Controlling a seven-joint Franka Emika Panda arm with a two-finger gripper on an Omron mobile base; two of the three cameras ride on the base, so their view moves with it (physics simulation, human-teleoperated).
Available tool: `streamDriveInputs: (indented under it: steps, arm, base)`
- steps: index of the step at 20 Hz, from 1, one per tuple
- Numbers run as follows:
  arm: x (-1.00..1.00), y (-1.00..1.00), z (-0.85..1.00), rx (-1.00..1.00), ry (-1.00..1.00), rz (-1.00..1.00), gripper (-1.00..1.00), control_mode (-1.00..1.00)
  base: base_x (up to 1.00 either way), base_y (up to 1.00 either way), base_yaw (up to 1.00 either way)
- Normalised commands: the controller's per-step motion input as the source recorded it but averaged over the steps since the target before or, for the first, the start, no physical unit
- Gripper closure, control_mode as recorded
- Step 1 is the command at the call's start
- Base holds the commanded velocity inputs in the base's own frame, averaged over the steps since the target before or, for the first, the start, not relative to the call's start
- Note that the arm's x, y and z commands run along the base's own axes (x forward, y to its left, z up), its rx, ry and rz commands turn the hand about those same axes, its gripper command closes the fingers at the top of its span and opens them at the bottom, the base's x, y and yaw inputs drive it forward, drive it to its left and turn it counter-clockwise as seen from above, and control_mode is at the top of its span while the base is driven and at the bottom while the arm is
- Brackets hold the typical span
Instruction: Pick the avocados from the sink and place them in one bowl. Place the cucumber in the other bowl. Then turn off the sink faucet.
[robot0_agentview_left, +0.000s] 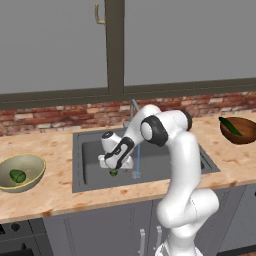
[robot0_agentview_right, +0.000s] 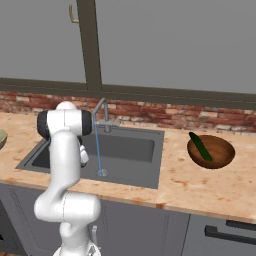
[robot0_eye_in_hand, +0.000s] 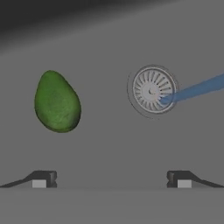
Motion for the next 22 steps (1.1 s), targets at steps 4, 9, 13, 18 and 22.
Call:
streamDriveInputs:
  steps: [4, 9, 13, 18, 22]
  arm:
    - [0.31, 0.02, -0.22, 0.00, 0.00, 0.00, -1.00, -1.00]
    - [0.31, 0.08, -0.21, 0.00, 0.00, 0.00, -1.00, -1.00]
    - [0.29, 0.15, -0.19, -0.01, 0.00, 0.00, -1.00, -1.00]
    - [0.28, 0.06, -0.22, 0.00, 0.00, 0.00, -1.00, -1.00]
    - [0.26, 0.00, -0.27, 0.00, 0.00, 0.00, -1.00, -1.00]
  base:
    - [0.00, 0.00, 0.00]
    - [0.00, 0.00, 0.00]
    - [0.00, 0.00, 0.00]
    - [0.00, 0.00, 0.00]
    - [0.00, 0.00, 0.00]
